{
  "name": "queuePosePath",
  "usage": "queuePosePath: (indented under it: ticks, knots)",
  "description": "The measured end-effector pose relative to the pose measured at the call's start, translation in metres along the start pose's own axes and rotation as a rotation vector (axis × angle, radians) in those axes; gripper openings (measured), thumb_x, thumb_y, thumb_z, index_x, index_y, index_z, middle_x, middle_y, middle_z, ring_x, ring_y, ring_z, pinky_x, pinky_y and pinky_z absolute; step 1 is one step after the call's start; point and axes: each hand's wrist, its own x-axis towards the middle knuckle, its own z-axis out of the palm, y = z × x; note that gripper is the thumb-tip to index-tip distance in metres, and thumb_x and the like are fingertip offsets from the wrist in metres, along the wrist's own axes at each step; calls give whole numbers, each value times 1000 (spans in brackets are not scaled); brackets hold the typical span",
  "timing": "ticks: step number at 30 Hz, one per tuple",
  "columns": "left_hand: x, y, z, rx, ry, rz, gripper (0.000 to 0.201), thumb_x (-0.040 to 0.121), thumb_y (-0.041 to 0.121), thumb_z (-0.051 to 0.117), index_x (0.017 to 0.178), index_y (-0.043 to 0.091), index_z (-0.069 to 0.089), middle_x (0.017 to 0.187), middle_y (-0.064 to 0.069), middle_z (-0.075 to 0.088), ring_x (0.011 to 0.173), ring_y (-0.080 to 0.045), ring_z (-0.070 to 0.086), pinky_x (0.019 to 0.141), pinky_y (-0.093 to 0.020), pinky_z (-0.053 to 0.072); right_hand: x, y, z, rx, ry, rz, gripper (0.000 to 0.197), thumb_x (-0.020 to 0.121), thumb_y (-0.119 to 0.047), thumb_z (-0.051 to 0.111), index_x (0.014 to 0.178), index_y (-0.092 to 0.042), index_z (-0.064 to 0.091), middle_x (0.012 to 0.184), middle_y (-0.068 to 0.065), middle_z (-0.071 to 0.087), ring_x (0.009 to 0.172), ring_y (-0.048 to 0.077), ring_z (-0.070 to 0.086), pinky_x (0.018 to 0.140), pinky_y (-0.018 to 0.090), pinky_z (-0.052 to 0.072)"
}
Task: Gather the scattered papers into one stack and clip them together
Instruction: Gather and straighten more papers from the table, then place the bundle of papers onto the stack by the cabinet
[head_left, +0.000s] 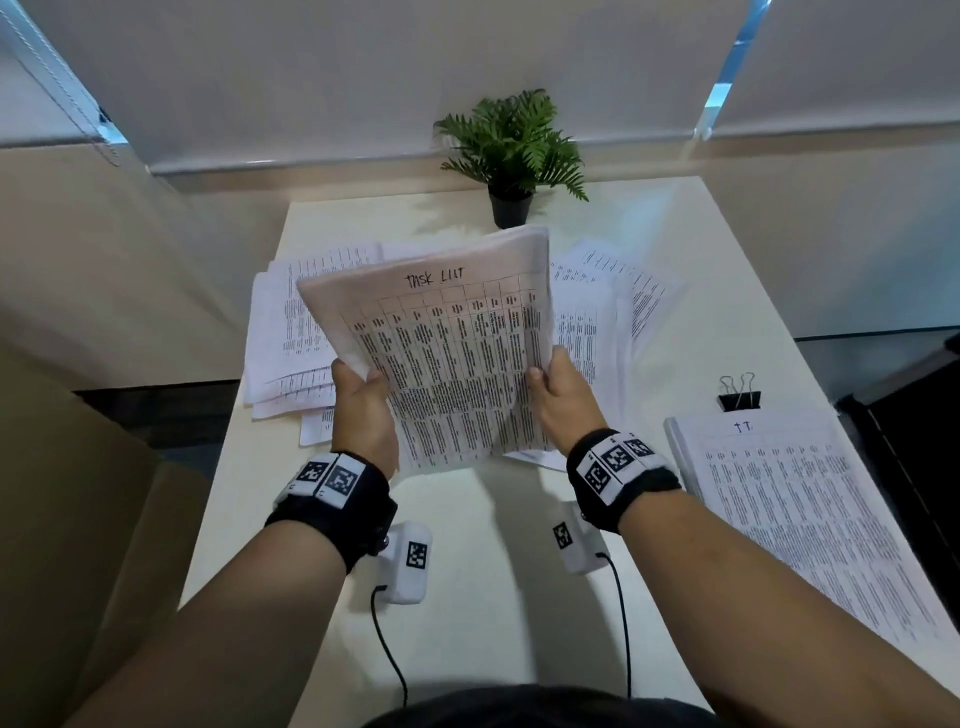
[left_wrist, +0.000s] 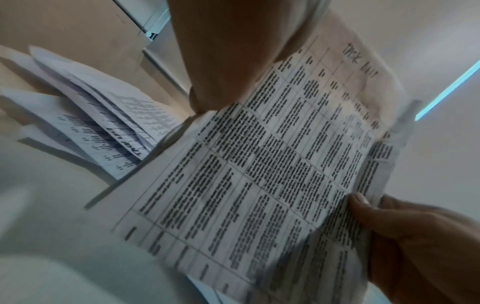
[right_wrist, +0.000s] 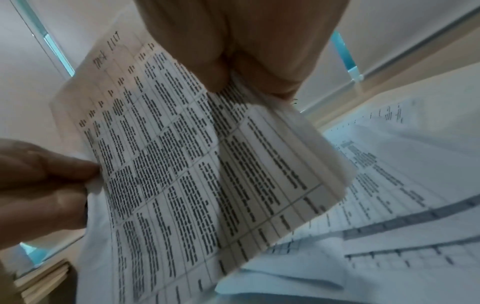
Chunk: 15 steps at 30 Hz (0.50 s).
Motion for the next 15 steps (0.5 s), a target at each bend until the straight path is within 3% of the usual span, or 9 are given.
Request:
queuePosePath:
  ticks: [2,5,7,10,13,15]
  knots:
    - [-6,1,13,13,-21,-18,22,99,6,36,110,23,43,114,-6,55,105,-26,55,101,-51,46,-1,7,-14,-3,72,25,12,100,-15,40,91,-7,40,74,-2,45,60,10,42,56,25,40]
    - [-25,-5,43,157,-116,-36,37,99,3,33,134,18,34,124,-4,51,108,-23,54,99,-45,46,-7,20,-48,-66,176,68,15,99,-12,39,84,-8,36,66,-3,40,56,9,37,46,16,33]
    - [-42,-13,68,240,-182,-65,47,97,-1,32,140,18,30,125,-3,52,108,-23,54,92,-38,48,-17,35,-77,-102,177,100,11,98,-9,38,87,-10,36,67,-4,40,57,9,38,43,15,30]
    - [-67,-31,108,302,-257,-86,42,93,-6,33,127,18,38,119,-4,57,103,-23,56,76,-27,47,-35,69,-120,-115,158,201,15,95,-2,37,86,-13,37,70,-3,40,60,10,39,47,18,33]
    - [-92,-55,149,364,-379,-91,51,85,-5,38,127,21,51,116,0,65,104,-26,63,83,-32,53,-56,106,-166,-138,234,330,24,90,6,38,74,-12,39,70,0,44,62,15,42,52,23,36]
    - [-110,-70,176,475,-475,-114,50,83,-4,40,120,24,57,111,-3,69,96,-31,66,79,-33,53,-72,132,-196,-187,281,426,29,89,5,40,67,-13,37,66,0,43,58,14,40,50,21,34]
